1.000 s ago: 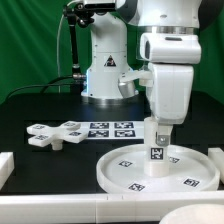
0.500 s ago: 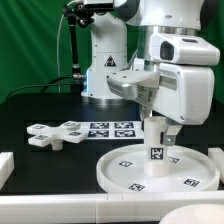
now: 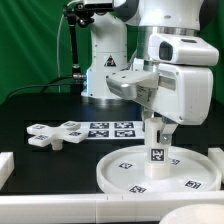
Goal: Assemble round table
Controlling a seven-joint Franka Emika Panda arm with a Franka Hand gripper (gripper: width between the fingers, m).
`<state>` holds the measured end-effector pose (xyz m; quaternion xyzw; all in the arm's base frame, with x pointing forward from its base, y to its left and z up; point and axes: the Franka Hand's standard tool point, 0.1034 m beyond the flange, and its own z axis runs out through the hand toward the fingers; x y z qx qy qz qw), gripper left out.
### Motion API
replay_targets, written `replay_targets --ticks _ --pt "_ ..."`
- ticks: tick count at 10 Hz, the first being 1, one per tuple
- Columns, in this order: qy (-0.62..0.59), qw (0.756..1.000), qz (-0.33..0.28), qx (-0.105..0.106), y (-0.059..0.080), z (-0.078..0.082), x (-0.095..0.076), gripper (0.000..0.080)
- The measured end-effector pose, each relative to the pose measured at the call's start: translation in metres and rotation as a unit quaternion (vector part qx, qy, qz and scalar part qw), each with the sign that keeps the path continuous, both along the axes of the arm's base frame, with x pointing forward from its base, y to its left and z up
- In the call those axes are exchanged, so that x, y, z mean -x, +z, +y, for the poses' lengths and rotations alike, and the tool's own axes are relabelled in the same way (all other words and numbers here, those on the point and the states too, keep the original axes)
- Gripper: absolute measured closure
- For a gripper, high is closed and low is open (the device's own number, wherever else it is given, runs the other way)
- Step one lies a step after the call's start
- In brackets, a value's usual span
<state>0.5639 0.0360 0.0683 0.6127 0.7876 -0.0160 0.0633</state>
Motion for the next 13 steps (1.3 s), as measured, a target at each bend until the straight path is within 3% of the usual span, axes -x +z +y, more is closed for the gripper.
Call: replay_targets --ticks 1,3,5,7,10,13 --pt "-0.017 1.0 -0.001 -0.002 0.0 0.0 0.0 0.0393" --pt "-0.161 0.987 -0.008 -0.01 0.0 -0.001 0.002 0.0393" --pt "-0.295 0.955 -0.015 -0.015 0.0 -0.003 0.005 0.0392" --pt "-0.428 0.904 -0.013 -0.02 0.0 0.002 0.011 0.039" --pt "-0.518 0.855 -0.018 -0.025 0.0 0.003 0.011 0.039" --pt "-0.542 0.84 -0.019 -0.027 -0.001 0.003 0.011 0.0328"
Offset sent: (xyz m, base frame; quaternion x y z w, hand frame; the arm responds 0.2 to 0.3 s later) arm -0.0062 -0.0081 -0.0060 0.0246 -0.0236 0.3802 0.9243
